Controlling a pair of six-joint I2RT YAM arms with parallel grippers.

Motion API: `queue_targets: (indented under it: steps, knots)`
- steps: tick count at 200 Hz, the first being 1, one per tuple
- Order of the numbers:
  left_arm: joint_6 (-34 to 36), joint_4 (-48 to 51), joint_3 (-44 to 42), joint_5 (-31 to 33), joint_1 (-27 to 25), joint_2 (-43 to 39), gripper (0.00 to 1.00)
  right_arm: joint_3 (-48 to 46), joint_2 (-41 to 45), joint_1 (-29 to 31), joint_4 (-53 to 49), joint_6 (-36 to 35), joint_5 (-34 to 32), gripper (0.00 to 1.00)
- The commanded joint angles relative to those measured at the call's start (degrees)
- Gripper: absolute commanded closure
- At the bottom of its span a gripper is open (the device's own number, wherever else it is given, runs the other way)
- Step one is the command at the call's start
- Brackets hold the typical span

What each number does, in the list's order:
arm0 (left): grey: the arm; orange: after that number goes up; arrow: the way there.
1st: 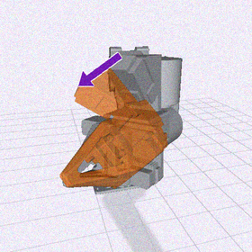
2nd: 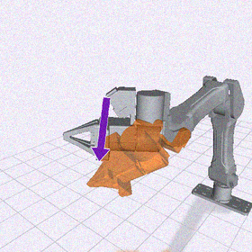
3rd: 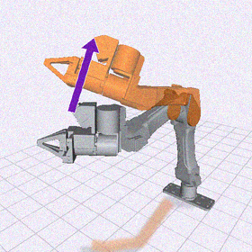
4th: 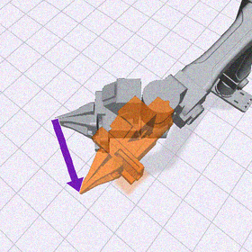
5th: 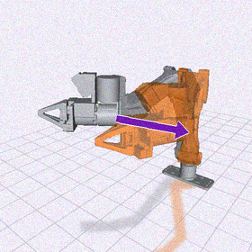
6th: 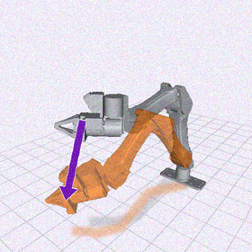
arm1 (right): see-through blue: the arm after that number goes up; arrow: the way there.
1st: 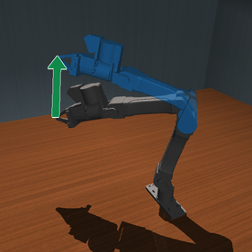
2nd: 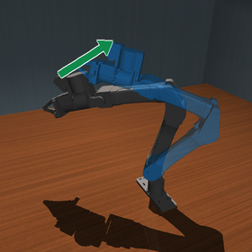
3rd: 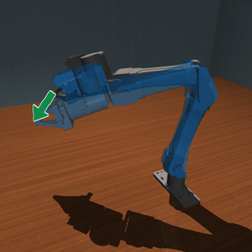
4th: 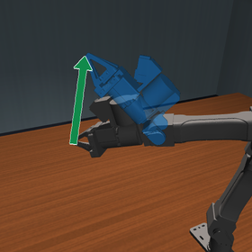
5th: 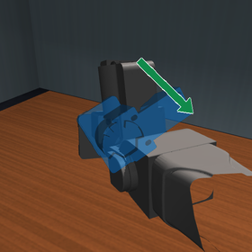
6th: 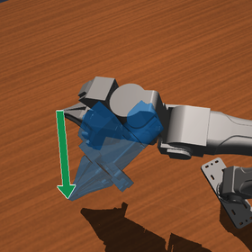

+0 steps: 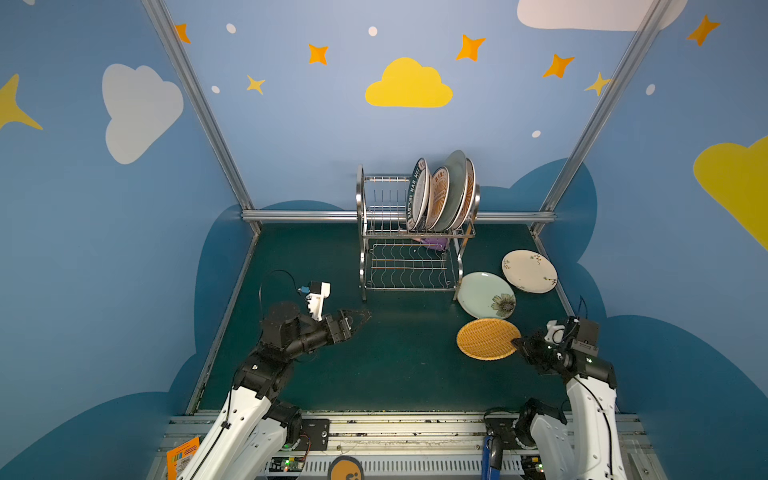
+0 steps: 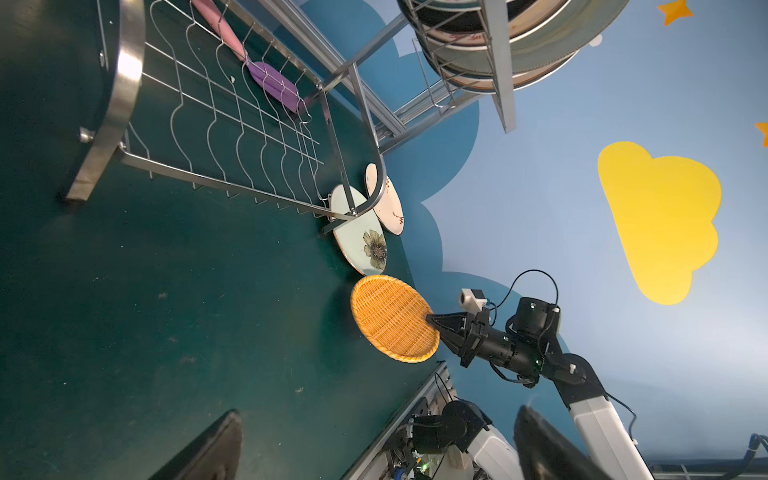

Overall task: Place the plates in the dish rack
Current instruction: 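Drag the wicker tray toward the robot with the right gripper, tilting it up, then reach the left gripper to the raised wicker tray rim and grasp it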

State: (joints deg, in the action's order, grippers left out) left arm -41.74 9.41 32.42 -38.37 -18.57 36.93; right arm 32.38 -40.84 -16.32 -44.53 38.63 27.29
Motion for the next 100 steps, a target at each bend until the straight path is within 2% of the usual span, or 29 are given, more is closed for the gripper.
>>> queue_targets:
  steps: [1, 20, 42, 66, 100]
  knots:
    - [-0.4, -4.1, -0.1, 3.4, -2.4, 0.5, 0.00, 3.8, -2.0, 6.8, 4.6, 4.8, -1.2, 1.00]
    - [0.9, -5.7, 0.1, 7.9, -6.9, 1.7, 0.00, 5.7, -4.6, 12.8, 6.7, 7.3, -4.5, 1.00]
    - [5.0, -7.2, 1.4, 14.9, -15.3, 4.5, 0.00, 8.5, -7.4, 17.0, 7.8, 9.4, -8.4, 1.00]
    - [13.6, -8.2, 3.9, 23.0, -24.4, 9.4, 0.00, 11.1, -11.4, 19.4, 8.1, 10.8, -10.0, 1.00]
    - [30.9, -10.3, 8.0, 34.4, -36.1, 18.7, 0.00, 14.8, -17.6, 21.1, 7.9, 12.1, -10.8, 1.00]
